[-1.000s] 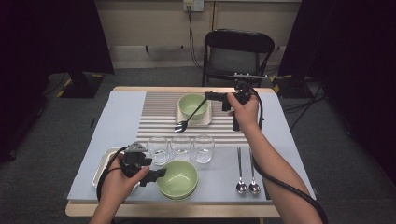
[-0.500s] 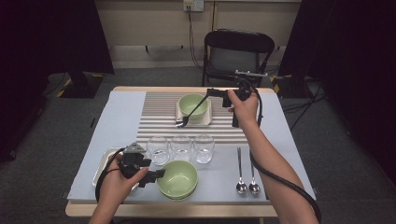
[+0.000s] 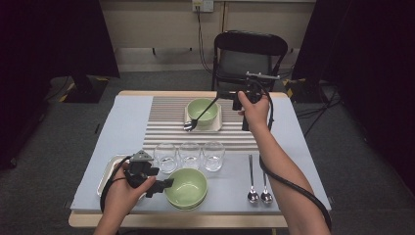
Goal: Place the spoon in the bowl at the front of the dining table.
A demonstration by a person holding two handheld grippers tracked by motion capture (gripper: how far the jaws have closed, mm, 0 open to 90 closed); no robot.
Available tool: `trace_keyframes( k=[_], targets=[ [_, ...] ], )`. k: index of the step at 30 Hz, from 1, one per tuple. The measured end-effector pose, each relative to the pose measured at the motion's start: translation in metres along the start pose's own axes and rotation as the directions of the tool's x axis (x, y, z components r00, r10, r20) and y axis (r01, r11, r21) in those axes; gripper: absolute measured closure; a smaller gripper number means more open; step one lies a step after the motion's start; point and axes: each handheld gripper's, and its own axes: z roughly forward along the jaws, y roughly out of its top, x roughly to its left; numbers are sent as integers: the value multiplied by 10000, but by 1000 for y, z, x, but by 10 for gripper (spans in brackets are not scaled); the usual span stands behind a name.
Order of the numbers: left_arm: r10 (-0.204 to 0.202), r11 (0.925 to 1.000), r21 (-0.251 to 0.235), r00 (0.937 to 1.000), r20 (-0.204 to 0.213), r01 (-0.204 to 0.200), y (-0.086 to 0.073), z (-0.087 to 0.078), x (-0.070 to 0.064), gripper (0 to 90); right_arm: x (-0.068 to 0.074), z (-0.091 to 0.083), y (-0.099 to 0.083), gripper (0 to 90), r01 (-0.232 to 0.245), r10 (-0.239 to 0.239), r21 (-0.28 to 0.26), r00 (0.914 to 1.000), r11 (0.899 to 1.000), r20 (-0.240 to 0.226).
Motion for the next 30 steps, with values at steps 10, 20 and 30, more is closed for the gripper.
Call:
trace_keyframes(
  k=[10,20,30],
  targets=[
    [15,10000,-1,10000,-10,-15,-1,-1,1,261,-7,2,3,900,-193,197,-186,9996,9996,191],
    [-17,10000,37,10000,51,16,0,0,0,261,-15,1,5,900,-306,320,-300,9984,9991,460],
    [9,10000,62,10000,24,-10,-1,1,1,261,-15,4,12,900,-119,147,-411,9975,9991,688]
  ],
)
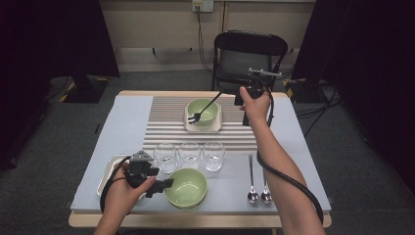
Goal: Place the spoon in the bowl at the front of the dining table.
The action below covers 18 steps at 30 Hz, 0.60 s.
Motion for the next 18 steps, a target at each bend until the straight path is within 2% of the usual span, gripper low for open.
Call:
trace_keyframes(
  k=[8,18],
  targets=[
    [-9,10000,3,10000,56,9,0,1,0,261,-2,4,4,900,-29,30,-37,9999,10000,121],
    [-20,10000,33,10000,62,20,-1,1,0,261,-12,7,5,900,-314,320,-241,9992,9992,247]
  ],
)
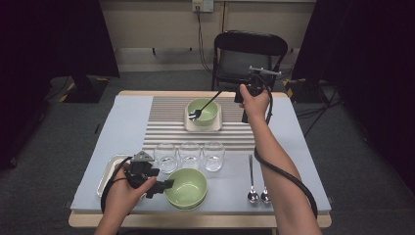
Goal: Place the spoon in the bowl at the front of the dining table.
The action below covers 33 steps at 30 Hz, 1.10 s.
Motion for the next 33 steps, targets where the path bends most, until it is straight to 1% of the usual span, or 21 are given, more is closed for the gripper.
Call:
trace_keyframes(
  k=[1,3,5,6,8,11,14,28,33],
  targets=[
    [-44,10000,-26,10000,22,44,0,0,0,261,-1,0,0,900,-19,19,-33,10000,10000,20],
    [4,10000,-26,10000,19,-4,0,-1,1,261,-2,1,0,900,-55,55,-4,10000,10000,30],
    [-81,10000,-20,10000,18,81,0,0,1,261,-3,1,0,900,-16,16,-26,10000,10000,45],
    [-11,10000,12,10000,-21,11,0,0,1,261,-4,2,1,900,-31,31,-33,10000,10000,44],
    [-8,10000,52,10000,-27,8,-1,0,2,261,-5,1,1,900,-40,41,-59,10000,10000,65],
    [-86,9999,57,10000,-7,86,-1,0,1,261,-6,2,1,900,-74,76,-104,9999,9999,124],
    [17,10000,69,10000,-67,-17,0,0,1,261,-8,2,2,900,-79,82,-136,9998,9999,172],
    [-91,9999,85,10000,-10,91,-2,2,1,261,-14,7,6,900,-114,118,-155,9994,9998,314],
    [-37,9999,93,10000,-46,37,-2,1,1,261,-17,9,5,900,-196,204,-194,9989,9996,413]
  ],
)
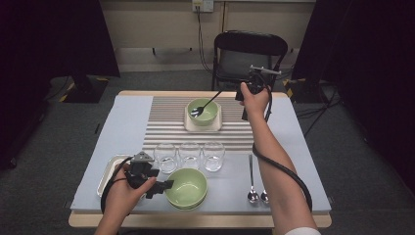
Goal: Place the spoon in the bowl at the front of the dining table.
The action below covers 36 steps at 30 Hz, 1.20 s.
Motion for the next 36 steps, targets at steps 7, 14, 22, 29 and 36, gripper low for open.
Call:
trace_keyframes(
  k=[7,14,22,29,36],
  targets=[
    [-14,10000,-3,10000,-3,14,0,0,1,261,-8,2,-1,900,-114,115,-78,9998,9999,160],
    [-43,10000,8,10000,-9,43,0,0,1,261,-14,6,0,900,-215,219,-123,9991,9997,352],
    [-25,10000,33,10000,-27,25,-1,0,1,260,-17,11,-2,900,-226,230,-77,9988,9997,442],
    [-85,9999,60,10000,-15,85,0,0,1,260,-21,13,-7,900,-299,302,-68,9980,9995,550],
    [-88,10000,19,9999,-53,88,0,-1,1,260,-25,16,-12,900,-322,321,8,9969,9995,722]
  ],
)
